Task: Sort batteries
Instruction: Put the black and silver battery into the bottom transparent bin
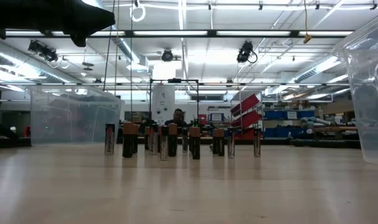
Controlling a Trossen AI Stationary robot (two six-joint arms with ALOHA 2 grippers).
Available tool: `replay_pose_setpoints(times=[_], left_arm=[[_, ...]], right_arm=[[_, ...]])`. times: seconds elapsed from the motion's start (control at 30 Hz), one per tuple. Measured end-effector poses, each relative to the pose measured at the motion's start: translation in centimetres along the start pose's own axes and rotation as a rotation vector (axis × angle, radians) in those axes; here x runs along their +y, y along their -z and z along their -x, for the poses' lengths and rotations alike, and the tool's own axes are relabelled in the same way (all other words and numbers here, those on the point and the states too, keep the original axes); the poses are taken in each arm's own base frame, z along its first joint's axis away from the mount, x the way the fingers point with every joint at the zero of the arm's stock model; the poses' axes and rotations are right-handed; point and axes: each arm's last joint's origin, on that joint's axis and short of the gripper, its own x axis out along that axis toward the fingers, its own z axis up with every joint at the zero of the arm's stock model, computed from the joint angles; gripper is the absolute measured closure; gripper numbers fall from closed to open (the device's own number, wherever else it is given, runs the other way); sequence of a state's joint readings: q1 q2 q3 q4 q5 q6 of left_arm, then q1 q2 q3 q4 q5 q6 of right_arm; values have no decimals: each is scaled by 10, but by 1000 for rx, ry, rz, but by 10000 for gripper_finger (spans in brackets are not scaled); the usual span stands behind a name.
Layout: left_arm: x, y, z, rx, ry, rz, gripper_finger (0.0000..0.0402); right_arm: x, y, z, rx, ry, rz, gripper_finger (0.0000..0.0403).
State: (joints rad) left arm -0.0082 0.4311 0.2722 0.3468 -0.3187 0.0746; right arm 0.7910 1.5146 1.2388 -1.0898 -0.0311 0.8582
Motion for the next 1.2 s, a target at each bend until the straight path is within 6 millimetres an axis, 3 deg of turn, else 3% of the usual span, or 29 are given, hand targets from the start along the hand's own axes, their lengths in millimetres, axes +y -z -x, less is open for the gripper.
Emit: replay_pose_setpoints(times=[0.4,0.57,0.77,0.93,1.2], left_arm=[[0,0,0,1,1,0,295],[0,0,0,0,1,0,295],[0,0,0,1,1,1,296],[0,1,0,13,2,-4,295],[0,1,0,12,2,-3,295]], right_arm=[[-2,0,6,-35,12,-41,325],[-3,-7,29,-43,20,-102,337],[-9,-27,68,-233,81,-62,356],[-30,-54,99,-467,253,-39,369],[-88,-99,106,-457,329,-33,375]])
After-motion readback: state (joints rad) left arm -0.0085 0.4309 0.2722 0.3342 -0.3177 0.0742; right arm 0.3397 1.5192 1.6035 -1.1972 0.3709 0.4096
